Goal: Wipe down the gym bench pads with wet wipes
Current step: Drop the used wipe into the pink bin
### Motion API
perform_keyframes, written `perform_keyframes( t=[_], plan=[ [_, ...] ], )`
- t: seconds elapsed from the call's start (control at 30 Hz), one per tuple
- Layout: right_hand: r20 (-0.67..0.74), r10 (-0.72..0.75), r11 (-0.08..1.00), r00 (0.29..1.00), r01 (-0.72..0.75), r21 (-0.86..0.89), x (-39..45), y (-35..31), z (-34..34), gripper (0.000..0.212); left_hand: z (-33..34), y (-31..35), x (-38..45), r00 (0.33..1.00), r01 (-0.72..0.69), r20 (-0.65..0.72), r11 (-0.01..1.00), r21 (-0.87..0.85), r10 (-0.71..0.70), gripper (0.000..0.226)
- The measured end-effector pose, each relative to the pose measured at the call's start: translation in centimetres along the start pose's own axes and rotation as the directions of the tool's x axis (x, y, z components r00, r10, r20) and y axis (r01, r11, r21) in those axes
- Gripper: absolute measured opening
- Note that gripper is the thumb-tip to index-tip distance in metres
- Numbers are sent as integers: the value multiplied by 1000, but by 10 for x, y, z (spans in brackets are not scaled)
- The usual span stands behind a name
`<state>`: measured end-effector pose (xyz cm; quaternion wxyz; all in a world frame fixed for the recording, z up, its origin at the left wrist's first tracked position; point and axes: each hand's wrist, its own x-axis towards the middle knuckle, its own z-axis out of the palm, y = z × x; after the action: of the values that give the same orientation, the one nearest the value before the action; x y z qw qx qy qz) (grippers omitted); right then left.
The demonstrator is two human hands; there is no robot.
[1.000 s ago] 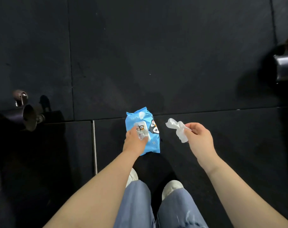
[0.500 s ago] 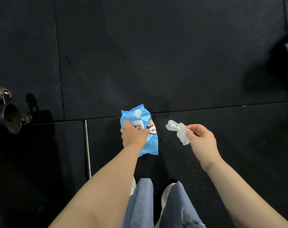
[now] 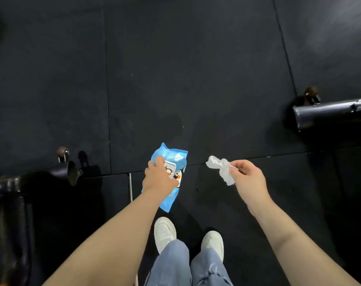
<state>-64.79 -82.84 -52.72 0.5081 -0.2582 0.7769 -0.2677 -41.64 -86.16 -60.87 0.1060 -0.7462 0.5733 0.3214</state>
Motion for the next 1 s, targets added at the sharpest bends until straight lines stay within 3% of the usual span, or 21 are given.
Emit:
perform_keyframes(
  t=[0.13, 0.33, 0.5, 0.67, 0.77, 0.87, 1.0],
  plan=[
    [3, -50, 999, 999, 50, 5, -55, -67, -31, 10, -81, 22, -51, 981, -157, -86, 974, 164, 173, 63],
    [9, -153, 988, 988, 153, -7, -138, -163, -67, 12, -207, 48, -126, 932, -285, -123, 898, 336, 342, 48],
    [-81, -210, 975, 974, 203, -89, -204, -223, -84, 21, -316, 74, -194, 855, -401, -256, 888, 225, 451, 44],
    [21, -162, 979, 987, 163, -122, -258, -273, -89, 35, -415, 91, -262, 751, -551, -339, 821, 151, 566, 44],
    [99, -173, 976, 980, 184, -120, -286, -311, -91, 26, -463, 98, -298, 708, -601, -379, 790, 121, 596, 52],
    [236, -146, 988, 961, 129, 88, -318, -348, -92, 19, -497, 101, -323, 707, -640, -401, 768, -14, 582, 56],
    [306, -262, 964, 915, 234, 125, -347, -389, -92, 20, -524, 107, -339, 743, -661, -336, 715, -231, 579, 59]
  ],
)
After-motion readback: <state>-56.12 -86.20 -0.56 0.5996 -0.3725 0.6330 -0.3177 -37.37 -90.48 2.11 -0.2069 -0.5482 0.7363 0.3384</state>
